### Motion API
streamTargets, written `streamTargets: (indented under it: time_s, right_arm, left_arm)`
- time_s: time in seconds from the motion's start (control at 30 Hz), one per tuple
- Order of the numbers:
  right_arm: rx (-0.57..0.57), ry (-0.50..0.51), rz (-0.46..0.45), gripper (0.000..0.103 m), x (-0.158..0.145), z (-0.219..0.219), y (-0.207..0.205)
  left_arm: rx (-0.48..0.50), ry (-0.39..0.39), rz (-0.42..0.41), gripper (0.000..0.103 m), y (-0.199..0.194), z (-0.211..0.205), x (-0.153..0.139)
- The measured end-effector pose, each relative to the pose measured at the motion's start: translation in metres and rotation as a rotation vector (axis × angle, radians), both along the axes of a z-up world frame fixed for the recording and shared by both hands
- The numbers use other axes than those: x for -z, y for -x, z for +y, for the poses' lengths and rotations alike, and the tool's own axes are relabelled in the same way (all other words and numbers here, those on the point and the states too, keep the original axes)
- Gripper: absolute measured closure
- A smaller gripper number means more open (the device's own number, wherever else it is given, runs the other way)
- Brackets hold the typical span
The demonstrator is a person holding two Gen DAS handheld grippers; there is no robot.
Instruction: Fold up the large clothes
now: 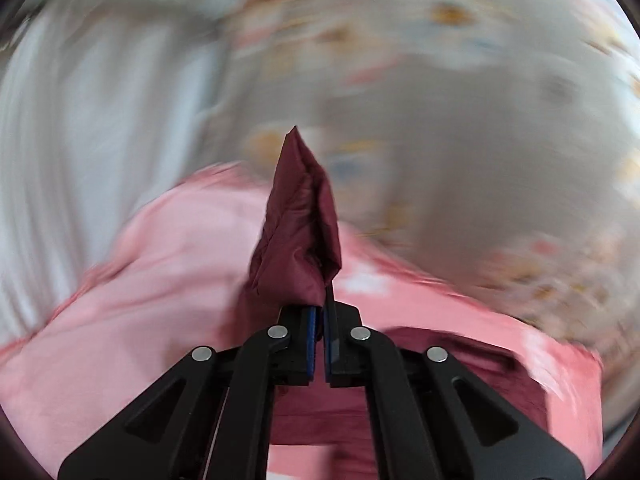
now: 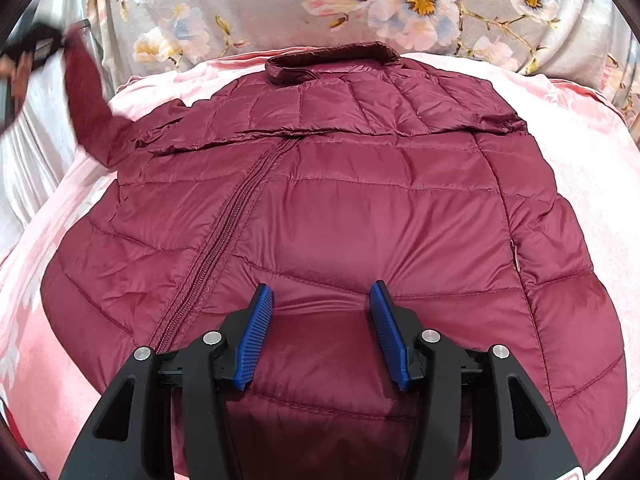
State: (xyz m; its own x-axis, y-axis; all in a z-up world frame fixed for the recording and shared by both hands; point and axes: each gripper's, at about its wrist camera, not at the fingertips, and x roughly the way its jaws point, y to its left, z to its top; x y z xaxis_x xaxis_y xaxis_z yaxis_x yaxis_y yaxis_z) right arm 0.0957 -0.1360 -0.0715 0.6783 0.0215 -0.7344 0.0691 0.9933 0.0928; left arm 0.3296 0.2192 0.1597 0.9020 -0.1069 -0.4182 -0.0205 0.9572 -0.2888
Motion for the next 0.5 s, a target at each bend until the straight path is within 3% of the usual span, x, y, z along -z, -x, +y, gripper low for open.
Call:
streamTargets:
  time_s: [0.1,0.23,0.37,0.5]
  right_arm:
    - [0.004,-0.018,-0.005,0.052,0.000,-0.003,0.001]
    - [0.006,-0.042,-0.010,0.052,0.000,-0.006,0.002]
    - [0.007,-0.063,-0.016,0.052,0.000,-0.009,0.002]
    - [0.009,-0.085,-0.021,0.052,0.001,-0.012,0.003]
  left_arm:
    - [0.194,-0.048,-0.044,0.102,0.018,-0.095,-0.026]
    - [0.372,-0.075,-0.044,0.102,0.039,-0.187,-0.025]
    - [0.490,-0.076,0.028,0.102,0.048,-0.270,0.005]
    - [0.540,-0.112,0.127,0.102,0.044,-0.332,0.052]
